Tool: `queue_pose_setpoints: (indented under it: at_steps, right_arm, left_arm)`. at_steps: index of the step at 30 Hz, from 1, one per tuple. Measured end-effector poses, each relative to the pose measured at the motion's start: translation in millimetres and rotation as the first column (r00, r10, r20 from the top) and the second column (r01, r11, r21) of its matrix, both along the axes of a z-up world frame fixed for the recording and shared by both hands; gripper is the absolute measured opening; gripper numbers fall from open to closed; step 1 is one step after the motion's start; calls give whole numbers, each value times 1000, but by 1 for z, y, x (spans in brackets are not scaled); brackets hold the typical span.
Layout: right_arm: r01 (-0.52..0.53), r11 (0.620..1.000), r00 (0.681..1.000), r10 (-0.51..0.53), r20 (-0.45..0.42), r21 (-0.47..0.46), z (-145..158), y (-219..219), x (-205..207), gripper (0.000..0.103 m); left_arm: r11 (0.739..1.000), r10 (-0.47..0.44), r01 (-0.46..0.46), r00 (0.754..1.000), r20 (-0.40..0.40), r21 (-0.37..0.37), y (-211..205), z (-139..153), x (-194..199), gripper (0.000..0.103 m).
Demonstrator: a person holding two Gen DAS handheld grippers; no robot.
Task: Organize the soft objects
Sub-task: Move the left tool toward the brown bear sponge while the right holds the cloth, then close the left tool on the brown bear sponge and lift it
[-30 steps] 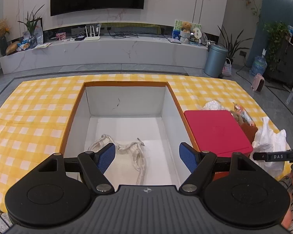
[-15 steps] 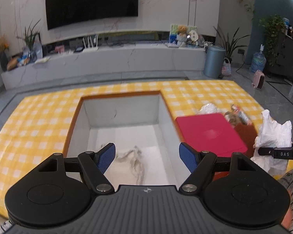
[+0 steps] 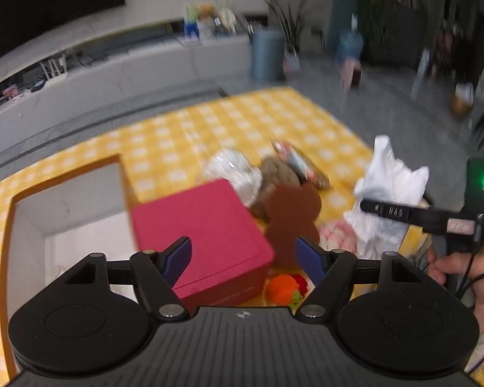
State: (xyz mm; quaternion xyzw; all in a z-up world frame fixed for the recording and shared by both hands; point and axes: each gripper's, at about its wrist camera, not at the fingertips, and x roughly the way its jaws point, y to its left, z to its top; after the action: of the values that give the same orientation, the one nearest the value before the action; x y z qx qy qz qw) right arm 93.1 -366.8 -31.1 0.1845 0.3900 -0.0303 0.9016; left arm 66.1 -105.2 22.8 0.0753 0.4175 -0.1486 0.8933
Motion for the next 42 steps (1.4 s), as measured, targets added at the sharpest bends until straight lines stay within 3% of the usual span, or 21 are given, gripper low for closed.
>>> queue_pose_setpoints:
  at_steps: [4,9,21,24,26,32,34,35,42]
  right_arm:
    - [-2,999,1000,2,-6,49,-5,-8,2,19]
    - [-36,997,999,37,-12,68,-8,-8,2,19]
    - [-26,993,999,30,-34,113,-14,-12,2,19]
    - [-33,993,999,38,-38,115,-15,-11,3,19]
    - [-40,993,998,45,-40,112,-15,-10,4,19]
    - [-56,993,997,60,-41,105,-15,-8,5,19]
    - [-59,993,997,64,-42,105,-15,-8,5,19]
    - [-62,993,997,67,-41,103,-15,-7,5,19]
    - [-70,993,996,74,-41,97,-15,-6,5,19]
  left_arm:
    - [997,-70,72,996,-54,35,-41,-14,22,83]
    - [981,-179,188,972,-149,49,-80,-38,44,85]
    - [981,-112,152,949,-293,118,-104,-96,102,89]
    - [967,-154,203,948,-280,156,-109,-101,108,89]
    - [971,-123,176,947,-296,161,-109,-107,115,89]
    - [987,-73,115,942,-328,111,-106,-113,128,89]
    - [992,-62,94,942,-331,82,-101,-112,130,85]
    - [993,-57,88,943,-327,81,-99,-112,130,78]
    - [992,-81,108,943,-323,68,-95,-109,127,73]
